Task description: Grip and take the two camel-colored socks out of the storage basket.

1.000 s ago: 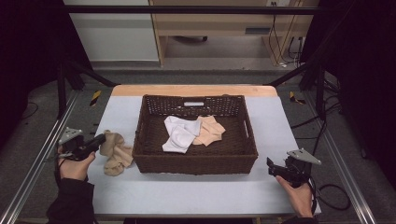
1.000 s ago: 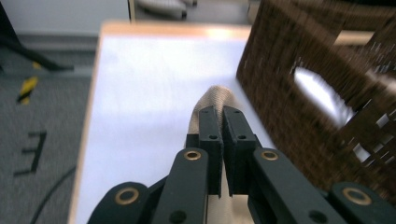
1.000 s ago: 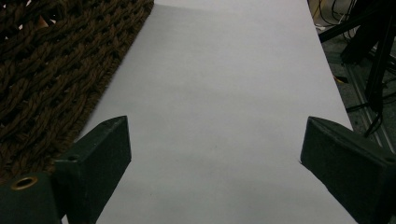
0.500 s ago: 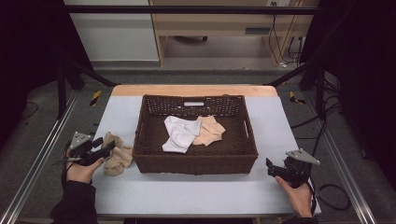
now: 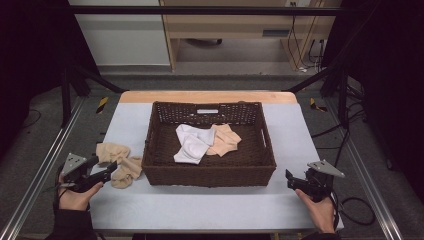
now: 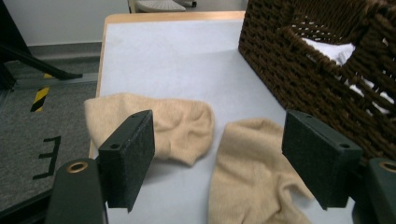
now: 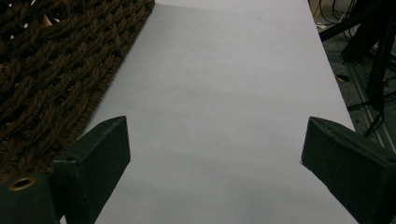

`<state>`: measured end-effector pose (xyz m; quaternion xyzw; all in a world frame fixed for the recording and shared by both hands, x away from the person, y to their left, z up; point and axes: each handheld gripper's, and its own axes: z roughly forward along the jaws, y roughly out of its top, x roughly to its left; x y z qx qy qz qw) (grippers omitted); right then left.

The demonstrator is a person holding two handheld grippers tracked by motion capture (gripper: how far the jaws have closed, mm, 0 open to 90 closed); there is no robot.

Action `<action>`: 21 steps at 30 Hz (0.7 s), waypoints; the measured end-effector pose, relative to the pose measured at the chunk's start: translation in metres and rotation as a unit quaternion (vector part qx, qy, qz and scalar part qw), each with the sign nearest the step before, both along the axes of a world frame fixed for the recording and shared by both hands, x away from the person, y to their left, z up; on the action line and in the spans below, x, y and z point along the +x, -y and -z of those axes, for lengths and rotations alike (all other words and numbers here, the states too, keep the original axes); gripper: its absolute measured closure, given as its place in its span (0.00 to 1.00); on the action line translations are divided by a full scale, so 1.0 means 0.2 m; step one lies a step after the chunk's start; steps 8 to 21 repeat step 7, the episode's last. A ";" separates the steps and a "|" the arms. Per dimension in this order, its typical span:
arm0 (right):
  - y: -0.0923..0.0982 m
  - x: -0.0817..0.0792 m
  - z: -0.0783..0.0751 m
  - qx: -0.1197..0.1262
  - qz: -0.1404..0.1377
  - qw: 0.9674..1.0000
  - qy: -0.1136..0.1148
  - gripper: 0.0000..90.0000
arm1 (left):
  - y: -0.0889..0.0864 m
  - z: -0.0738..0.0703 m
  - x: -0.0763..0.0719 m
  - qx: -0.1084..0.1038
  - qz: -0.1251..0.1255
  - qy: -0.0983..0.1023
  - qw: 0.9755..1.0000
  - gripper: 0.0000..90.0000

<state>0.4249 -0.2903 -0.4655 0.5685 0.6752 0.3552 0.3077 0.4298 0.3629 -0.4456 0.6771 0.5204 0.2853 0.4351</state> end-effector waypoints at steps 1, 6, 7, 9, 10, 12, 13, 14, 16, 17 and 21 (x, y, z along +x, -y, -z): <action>0.00 0.00 0.00 0.000 0.000 1.000 0.000 0.09 | 0.00 0.01 0.00 0.002 -0.002 -0.002 1.000 0.28; 0.00 -0.01 0.00 0.002 -0.001 1.000 0.001 0.09 | -0.01 0.04 -0.06 0.002 -0.001 -0.011 1.000 0.28; 0.00 -0.01 0.00 0.001 -0.001 1.000 0.002 0.09 | -0.01 0.04 -0.07 0.003 0.000 -0.011 1.000 0.28; 0.00 -0.01 0.00 0.001 -0.001 1.000 0.002 0.09 | -0.01 0.04 -0.07 0.003 0.000 -0.011 1.000 0.28; 0.00 -0.01 0.00 0.001 -0.001 1.000 0.002 0.09 | -0.01 0.04 -0.07 0.003 0.000 -0.011 1.000 0.28; 0.00 -0.01 0.00 0.001 -0.001 1.000 0.002 0.09 | -0.01 0.04 -0.07 0.003 0.000 -0.011 1.000 0.28; 0.00 -0.01 0.00 0.001 -0.001 1.000 0.002 0.09 | -0.01 0.04 -0.07 0.003 0.000 -0.011 1.000 0.28; 0.00 -0.01 0.00 0.001 -0.001 1.000 0.002 0.09 | -0.01 0.04 -0.07 0.003 0.000 -0.011 1.000 0.28; 0.00 -0.01 0.00 0.001 -0.001 1.000 0.002 0.09 | -0.01 0.04 -0.07 0.003 0.000 -0.011 1.000 0.28; 0.00 -0.01 0.00 0.001 -0.001 1.000 0.002 0.09 | -0.01 0.04 -0.07 0.003 0.000 -0.011 1.000 0.28; 0.00 -0.01 0.00 0.001 -0.001 1.000 0.002 0.09 | -0.01 0.04 -0.07 0.003 0.000 -0.011 1.000 0.28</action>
